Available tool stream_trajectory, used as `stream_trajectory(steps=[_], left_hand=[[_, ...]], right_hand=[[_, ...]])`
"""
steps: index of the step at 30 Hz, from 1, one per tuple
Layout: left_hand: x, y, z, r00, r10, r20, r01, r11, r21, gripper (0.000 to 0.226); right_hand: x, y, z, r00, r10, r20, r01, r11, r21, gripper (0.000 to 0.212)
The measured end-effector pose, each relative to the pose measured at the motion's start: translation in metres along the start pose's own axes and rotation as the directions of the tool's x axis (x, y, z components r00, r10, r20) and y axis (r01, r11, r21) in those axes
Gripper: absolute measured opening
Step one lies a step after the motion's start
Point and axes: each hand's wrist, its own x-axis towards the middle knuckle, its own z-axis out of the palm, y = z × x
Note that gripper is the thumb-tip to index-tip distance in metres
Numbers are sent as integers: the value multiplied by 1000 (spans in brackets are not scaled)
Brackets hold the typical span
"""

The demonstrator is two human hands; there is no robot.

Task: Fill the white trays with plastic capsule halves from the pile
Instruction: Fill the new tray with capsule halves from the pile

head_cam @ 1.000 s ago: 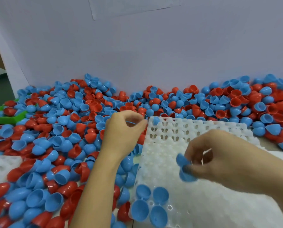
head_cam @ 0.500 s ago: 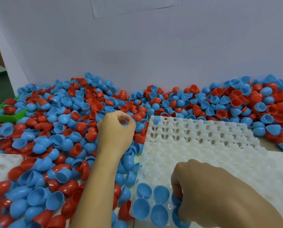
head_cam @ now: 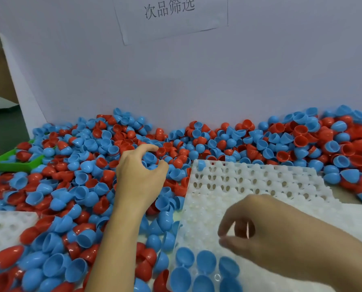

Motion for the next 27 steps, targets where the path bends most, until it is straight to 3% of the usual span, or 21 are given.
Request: stream_trajectory(steps=[2,5,10,15,20,24,27], left_hand=[[6,2,-3,994,-43,98,22,978,207,45],[28,2,1,943,-260,208,115,840,530,69],[62,-22,28,851,-410,328,23,653,757,84],[93,-30,35,814,-471,339,28,614,789,92],[93,-41,45,904,-365,224,72,644,762,81],[96,-51,48,907,-345,241,78,701,709,80],[95,-52,47,943,-264,200,59,728,683,64]], right_hand=[[11,13,1,993,-16,-117,19,1000,23,6],[20,21,9,977,3,-212,16,996,87,11],[24,25,10,969,6,-247,35,986,163,10],[25,26,12,977,-4,-214,42,983,177,11],[26,24,11,984,5,-178,28,982,185,11],[26,23,10,986,15,-167,16,982,188,14],[24,21,9,988,20,-155,11,981,195,15]])
